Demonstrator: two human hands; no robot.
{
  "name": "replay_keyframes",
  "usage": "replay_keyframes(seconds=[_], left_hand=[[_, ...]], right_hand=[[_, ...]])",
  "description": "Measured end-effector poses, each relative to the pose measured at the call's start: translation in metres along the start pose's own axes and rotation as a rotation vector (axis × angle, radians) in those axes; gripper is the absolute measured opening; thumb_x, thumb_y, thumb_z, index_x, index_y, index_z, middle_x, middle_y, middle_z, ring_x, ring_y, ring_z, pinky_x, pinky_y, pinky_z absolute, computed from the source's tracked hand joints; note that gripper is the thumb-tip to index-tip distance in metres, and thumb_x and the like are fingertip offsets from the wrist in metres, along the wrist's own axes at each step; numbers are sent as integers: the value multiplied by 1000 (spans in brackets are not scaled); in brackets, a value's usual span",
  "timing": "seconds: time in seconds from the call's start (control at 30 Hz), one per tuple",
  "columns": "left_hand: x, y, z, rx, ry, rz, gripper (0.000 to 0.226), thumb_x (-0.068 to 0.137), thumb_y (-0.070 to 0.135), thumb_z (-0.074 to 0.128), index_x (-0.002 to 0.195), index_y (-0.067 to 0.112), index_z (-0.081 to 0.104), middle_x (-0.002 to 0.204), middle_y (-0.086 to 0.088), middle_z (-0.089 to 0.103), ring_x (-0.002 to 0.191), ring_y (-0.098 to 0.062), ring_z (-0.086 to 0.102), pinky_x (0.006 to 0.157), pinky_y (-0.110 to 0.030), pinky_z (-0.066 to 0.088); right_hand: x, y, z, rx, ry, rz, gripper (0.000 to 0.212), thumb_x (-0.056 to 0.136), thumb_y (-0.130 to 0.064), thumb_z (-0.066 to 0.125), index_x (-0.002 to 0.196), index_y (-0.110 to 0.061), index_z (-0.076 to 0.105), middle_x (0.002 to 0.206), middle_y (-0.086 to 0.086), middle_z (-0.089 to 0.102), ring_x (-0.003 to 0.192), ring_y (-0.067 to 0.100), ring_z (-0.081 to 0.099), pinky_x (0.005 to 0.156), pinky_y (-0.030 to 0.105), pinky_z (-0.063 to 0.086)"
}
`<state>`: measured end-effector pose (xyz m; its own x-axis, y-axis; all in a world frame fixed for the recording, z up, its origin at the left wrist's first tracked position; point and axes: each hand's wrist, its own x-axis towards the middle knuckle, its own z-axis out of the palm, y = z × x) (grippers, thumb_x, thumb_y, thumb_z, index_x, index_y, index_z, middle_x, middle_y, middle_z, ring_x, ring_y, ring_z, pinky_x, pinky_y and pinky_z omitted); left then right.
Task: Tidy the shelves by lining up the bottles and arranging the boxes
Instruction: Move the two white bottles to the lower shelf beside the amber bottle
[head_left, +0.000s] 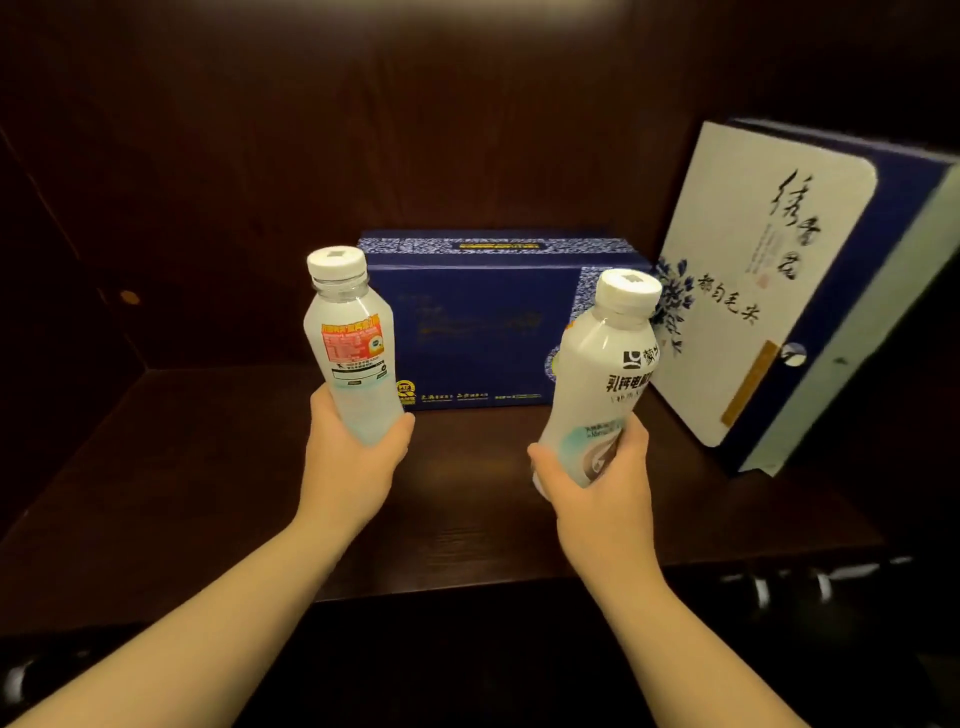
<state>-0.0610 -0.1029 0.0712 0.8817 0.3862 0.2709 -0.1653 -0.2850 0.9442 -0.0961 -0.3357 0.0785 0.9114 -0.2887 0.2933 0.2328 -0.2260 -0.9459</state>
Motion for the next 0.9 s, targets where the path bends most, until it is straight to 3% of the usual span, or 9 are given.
replay_keyframes(seconds=[0.13,0.2,0.27,0.37,0.67,0.8,0.9], left_hand=[[-52,61,28,-21,-43,76,61,76,25,82,121,29,41,103,7,59,89,-3,63,54,-8,47],[-80,91,43,-29,-86,108,60,77,26,82,121,33,42,106,9,57,92,-5,61,56,-8,47],[-108,123,60,-48,-132,144,56,78,25,82,114,41,41,108,10,56,90,6,58,56,-8,47],[-145,165,88,-78,-167,198,57,79,23,82,118,34,42,109,9,56,91,11,56,58,-8,48],[-280,275,206,-101,-261,284,48,76,38,78,108,41,43,104,16,59,88,12,56,66,-21,44],[-321,305,262,-128,-312,328,50,75,31,82,109,38,46,101,16,62,85,14,58,58,-7,41],[-341,321,301,-168,-358,330,49,75,29,82,109,36,48,96,13,62,81,14,59,55,-4,42]], right_hand=[[-14,-32,-67,12,62,-67,71,70,-45,85,124,-57,40,123,-16,57,109,1,57,86,24,52],[-22,-49,-103,26,104,-103,70,66,-49,85,120,-61,41,121,-17,59,108,2,58,87,28,52],[-31,-64,-143,31,139,-147,70,64,-53,83,121,-58,43,120,-17,60,109,4,59,89,31,52],[-45,-86,-204,13,161,-212,67,67,-51,83,113,-68,38,120,-20,58,112,2,58,92,32,50],[-87,-115,-408,-56,233,-291,68,72,-40,86,108,-73,38,116,-21,61,106,-2,60,78,16,52],[-93,-116,-478,-134,287,-314,68,73,-41,85,108,-75,37,118,-20,60,110,3,59,81,23,54],[-90,-113,-516,-169,329,-294,67,72,-48,82,112,-73,35,121,-20,58,115,7,57,86,31,54]])
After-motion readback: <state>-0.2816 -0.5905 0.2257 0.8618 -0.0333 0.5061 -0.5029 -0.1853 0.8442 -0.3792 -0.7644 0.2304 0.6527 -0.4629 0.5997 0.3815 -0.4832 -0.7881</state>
